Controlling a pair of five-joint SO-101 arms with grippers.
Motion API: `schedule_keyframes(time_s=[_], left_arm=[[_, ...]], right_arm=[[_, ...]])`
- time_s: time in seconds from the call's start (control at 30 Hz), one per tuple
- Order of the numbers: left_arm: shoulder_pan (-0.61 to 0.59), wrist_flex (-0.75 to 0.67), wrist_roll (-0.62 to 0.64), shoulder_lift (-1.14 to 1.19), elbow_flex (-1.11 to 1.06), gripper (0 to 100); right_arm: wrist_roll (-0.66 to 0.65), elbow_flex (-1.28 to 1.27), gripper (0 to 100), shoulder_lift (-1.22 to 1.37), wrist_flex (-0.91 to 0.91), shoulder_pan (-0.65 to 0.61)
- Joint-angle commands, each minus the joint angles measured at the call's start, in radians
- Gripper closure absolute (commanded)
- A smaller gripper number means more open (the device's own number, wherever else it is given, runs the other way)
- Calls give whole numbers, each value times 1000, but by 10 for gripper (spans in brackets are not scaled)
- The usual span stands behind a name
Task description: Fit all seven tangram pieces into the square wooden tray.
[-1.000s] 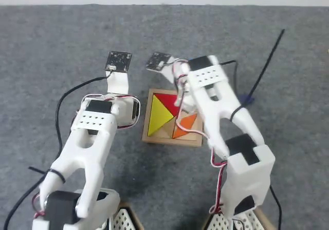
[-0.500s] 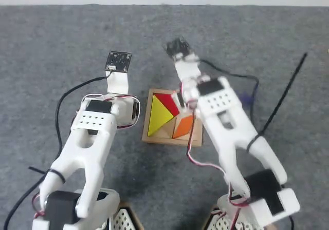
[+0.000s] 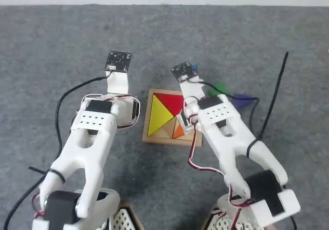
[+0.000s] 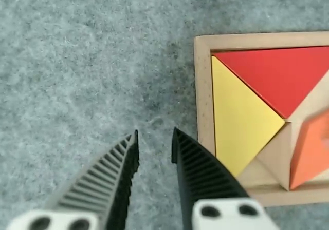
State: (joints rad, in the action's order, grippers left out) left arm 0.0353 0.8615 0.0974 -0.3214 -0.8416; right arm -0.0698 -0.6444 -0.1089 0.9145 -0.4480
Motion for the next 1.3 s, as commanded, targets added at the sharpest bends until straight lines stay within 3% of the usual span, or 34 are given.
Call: schedule_keyframes(time_s=[0.0, 0.47, 0.8, 1.1, 1.27], left_arm=[[6, -11, 5, -8, 7, 892], [6, -11, 5, -8, 5, 892], [6, -12, 3, -8, 5, 892], [6, -11, 2, -8, 5, 892], [6, -11, 2, -8, 5, 892]], right_arm=[[-15, 2, 830, -10, -18, 12], [-11, 23, 830, 114, -62, 21], [-8, 157, 830, 93, -21, 179], [110, 35, 829, -189, -61, -128], [92, -34, 828, -145, -125, -128]])
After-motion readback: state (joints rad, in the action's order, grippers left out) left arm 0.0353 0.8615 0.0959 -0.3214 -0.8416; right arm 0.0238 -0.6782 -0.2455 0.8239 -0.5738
